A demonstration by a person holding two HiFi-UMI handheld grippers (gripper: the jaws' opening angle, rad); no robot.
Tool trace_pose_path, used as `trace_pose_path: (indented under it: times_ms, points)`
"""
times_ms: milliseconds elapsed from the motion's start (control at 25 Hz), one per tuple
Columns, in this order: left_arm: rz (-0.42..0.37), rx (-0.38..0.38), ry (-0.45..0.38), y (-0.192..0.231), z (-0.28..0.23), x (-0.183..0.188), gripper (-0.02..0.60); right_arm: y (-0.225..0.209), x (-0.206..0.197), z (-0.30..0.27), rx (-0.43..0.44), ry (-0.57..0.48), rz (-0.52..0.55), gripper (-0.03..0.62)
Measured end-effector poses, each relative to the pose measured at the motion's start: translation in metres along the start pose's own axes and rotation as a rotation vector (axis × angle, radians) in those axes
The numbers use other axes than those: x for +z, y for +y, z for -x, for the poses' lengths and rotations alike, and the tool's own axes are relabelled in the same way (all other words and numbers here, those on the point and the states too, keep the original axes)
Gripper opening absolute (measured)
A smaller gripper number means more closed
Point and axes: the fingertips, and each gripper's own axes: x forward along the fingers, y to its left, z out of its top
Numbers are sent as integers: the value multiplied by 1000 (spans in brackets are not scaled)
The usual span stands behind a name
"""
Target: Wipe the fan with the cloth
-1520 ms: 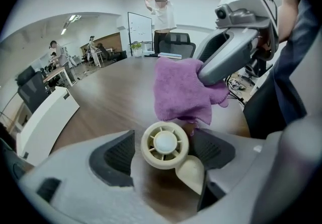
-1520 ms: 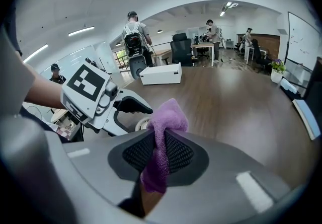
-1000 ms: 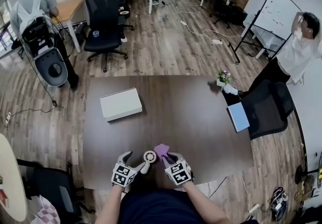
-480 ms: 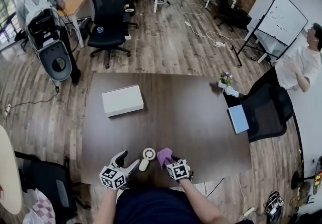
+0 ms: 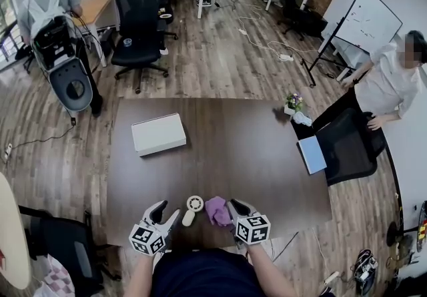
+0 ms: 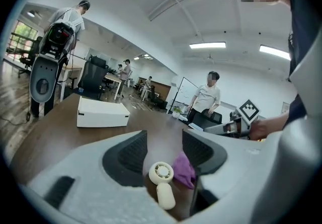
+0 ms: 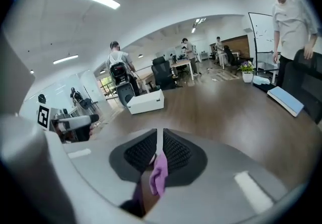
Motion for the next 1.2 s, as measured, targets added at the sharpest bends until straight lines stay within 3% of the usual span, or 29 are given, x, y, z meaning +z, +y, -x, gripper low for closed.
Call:
trace_pose_path:
  times_ms: [200,280,440,720,920,1200]
  points:
    - [-14,4,-49,-11,4,20,156,17,30,21,52,-84,12,51]
    - [-13,20,-81,-13,7,30,81,21,36,27,60,-102,12,15]
    - [-22,34,-96,-15,8,36,-3,32,37,31,89,-106,12,12]
    - [-22,19,-54,-22,6,32,-4,33,26,34,76,-76,26,11]
    - [-32,24,-27,-25,6,22,-5,26,11,35,87,-55,-48,11]
    - [10,25,-1,-25,6,10,-5,25,9,38,85,-43,-35,11]
